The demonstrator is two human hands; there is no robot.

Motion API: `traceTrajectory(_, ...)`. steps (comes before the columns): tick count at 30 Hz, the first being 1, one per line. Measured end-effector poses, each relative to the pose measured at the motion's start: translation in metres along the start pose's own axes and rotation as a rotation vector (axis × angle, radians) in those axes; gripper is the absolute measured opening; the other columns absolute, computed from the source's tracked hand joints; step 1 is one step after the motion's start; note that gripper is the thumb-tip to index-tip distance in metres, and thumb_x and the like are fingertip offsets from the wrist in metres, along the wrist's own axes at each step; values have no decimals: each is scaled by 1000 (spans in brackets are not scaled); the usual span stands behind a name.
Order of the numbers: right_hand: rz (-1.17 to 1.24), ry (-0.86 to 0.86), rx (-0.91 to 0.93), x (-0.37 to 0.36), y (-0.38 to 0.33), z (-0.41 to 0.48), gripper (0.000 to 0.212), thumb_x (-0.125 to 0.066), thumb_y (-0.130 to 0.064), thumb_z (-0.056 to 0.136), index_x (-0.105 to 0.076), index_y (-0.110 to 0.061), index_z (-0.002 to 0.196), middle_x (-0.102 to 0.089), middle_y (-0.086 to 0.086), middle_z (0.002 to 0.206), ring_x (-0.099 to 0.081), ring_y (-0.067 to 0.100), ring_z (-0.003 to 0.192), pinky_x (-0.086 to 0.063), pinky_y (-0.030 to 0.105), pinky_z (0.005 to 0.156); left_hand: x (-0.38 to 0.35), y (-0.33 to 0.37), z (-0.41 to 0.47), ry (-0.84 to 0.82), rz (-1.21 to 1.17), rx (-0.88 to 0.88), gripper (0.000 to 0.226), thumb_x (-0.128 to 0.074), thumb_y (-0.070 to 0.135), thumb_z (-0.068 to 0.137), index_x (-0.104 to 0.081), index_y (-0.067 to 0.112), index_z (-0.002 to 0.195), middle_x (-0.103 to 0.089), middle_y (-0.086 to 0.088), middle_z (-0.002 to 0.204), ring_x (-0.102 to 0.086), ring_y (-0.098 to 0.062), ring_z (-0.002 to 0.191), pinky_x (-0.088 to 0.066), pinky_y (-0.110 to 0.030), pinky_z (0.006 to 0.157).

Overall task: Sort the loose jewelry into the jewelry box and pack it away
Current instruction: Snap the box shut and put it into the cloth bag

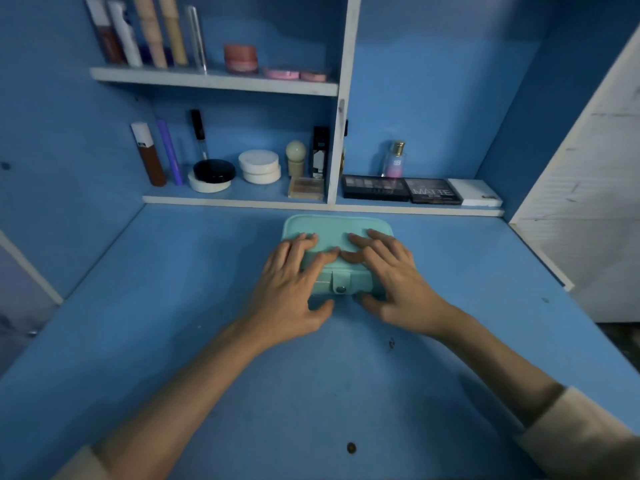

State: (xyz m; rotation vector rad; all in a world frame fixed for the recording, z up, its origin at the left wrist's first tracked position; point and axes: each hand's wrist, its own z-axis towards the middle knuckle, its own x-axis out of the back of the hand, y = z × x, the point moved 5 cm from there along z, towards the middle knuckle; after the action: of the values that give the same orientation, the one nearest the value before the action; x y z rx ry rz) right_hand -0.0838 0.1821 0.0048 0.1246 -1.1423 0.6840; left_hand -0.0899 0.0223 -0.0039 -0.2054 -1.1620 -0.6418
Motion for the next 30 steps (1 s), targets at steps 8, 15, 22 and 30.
traceTrajectory(8,42,-130,-50,30,2,23,54,-43,-20,64,-55,-34,115,-55,-13,122,-44,7,119,-34,22,98,42,2,46,-237,-136,58,43,-39,32,84,-55,28,124,-49,5,124,-43,-12,119,-33,-19,99)
traceTrajectory(15,238,785,-66,241,-24,140,31,-55,-1,78,-61,-25,97,-61,-3,91,-54,12,84,-44,24,71,208,2,155,353,-542,91,24,-57,9,90,-67,25,104,-65,9,103,-60,-3,95,-47,-12,80)
traceTrajectory(22,644,792,-556,342,66,236,97,-71,-26,80,-3,-25,149,-34,4,141,-35,25,128,-32,39,106,293,12,217,349,-929,183,22,-56,15,91,-62,26,109,-61,1,106,-59,-16,103,-51,-31,86)
traceTrajectory(30,733,632,-171,328,23,215,33,-58,-4,86,-56,-26,110,-65,0,107,-61,17,94,-54,30,75,346,30,220,511,-1105,184,41,-52,46,93,-46,21,124,-52,-1,113,-55,-23,105,-56,-35,77)
